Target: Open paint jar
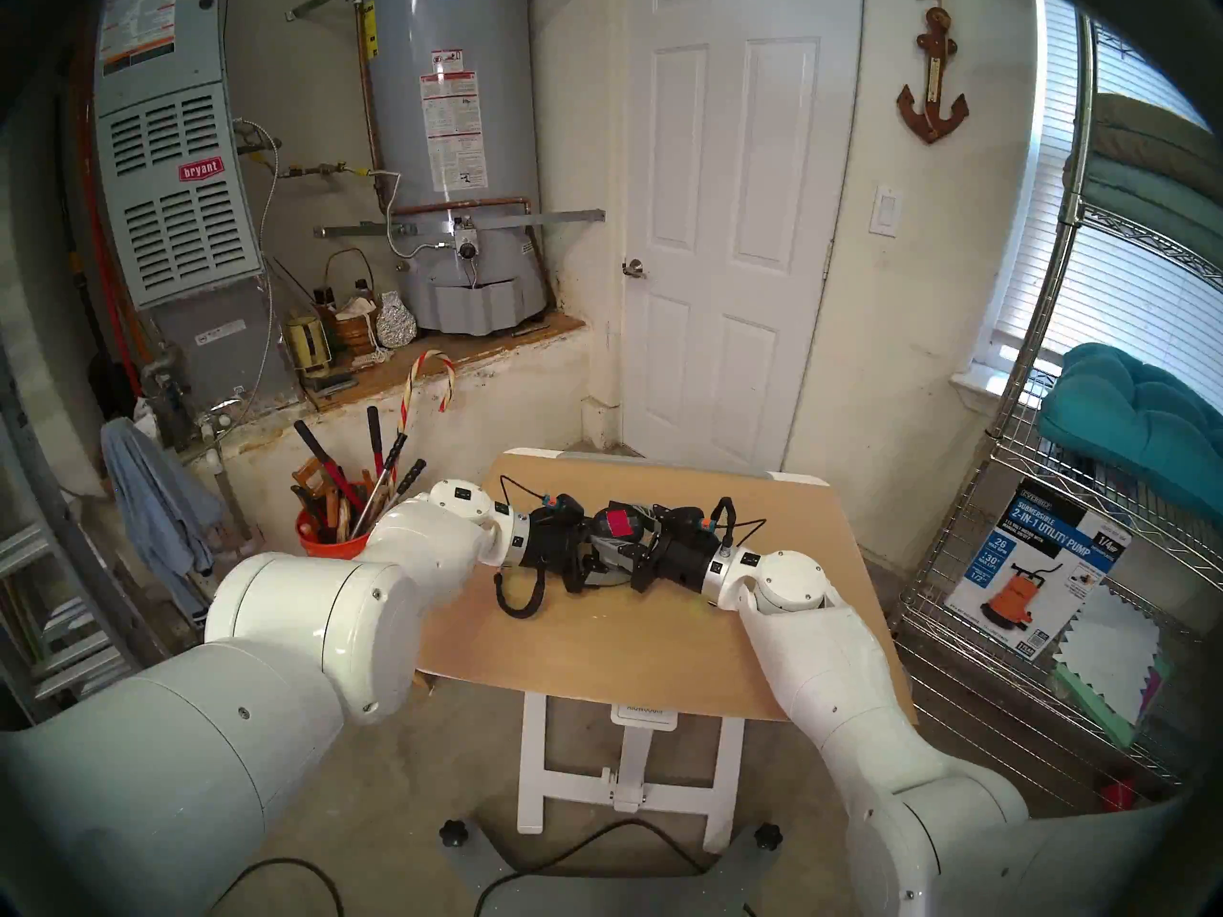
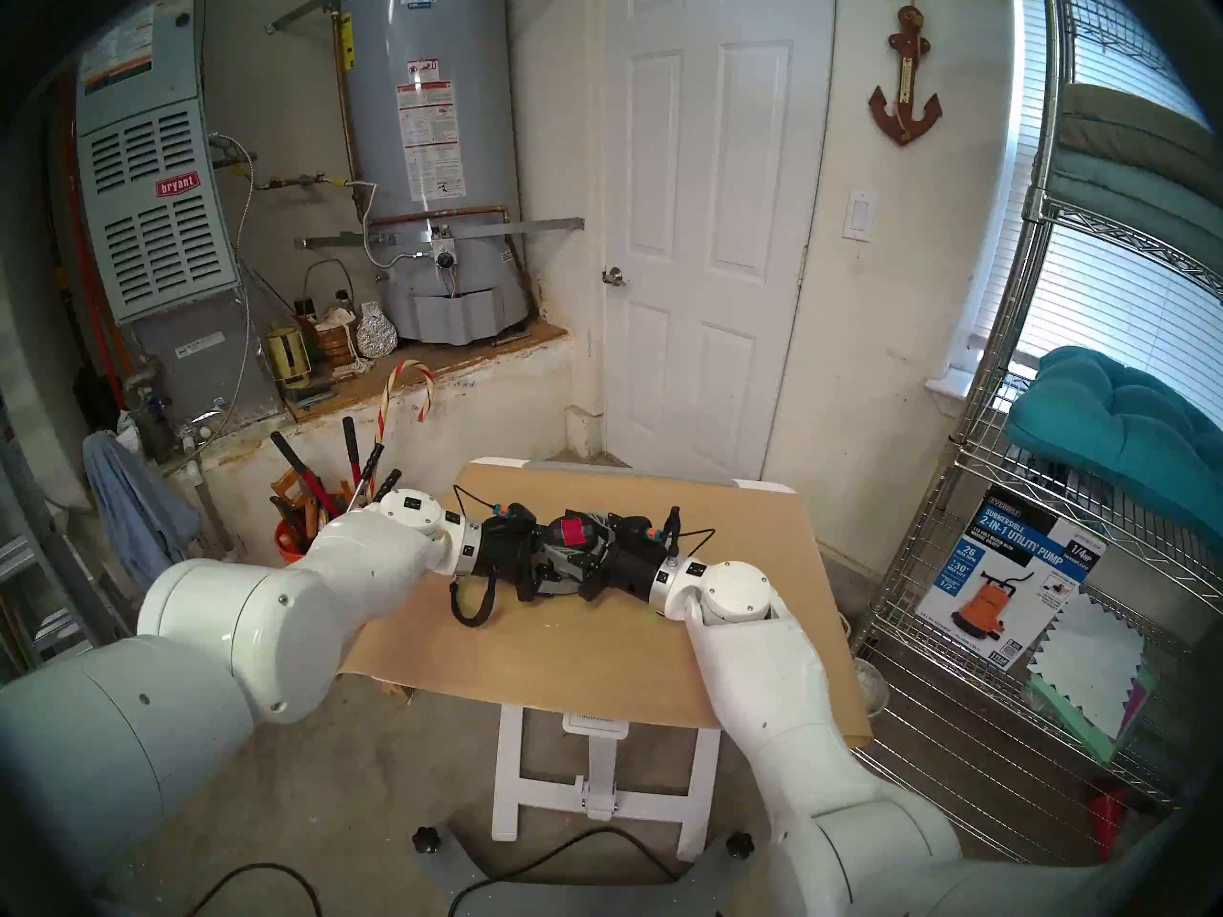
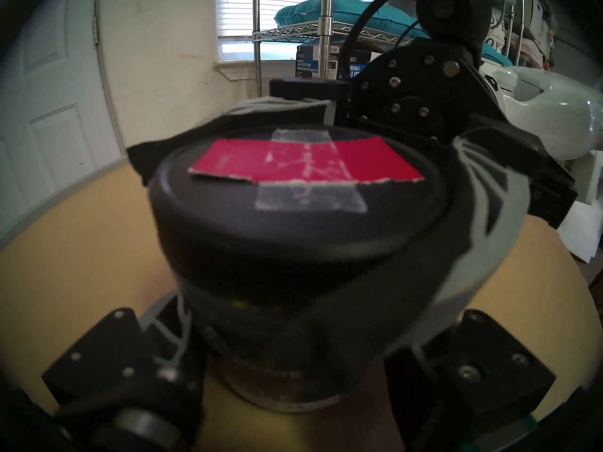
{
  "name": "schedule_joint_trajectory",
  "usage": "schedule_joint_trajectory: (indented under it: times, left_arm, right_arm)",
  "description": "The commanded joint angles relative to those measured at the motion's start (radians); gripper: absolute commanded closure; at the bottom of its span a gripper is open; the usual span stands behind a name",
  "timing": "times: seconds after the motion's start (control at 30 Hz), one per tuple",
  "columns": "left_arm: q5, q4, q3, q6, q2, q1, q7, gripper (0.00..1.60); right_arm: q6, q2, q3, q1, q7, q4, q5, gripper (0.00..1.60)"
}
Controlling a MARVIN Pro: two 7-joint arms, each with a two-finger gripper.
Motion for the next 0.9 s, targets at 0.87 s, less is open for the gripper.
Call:
schedule_joint_trajectory:
  times: [0.87]
  left_arm:
    - [0.003, -0.010, -0.001, 0.011, 0.035, -0.026, -0.050, 1.60]
  right_arm:
    - [-0.082, 0.050, -0.157, 0.358, 0.427, 0.264, -0.090, 1.60]
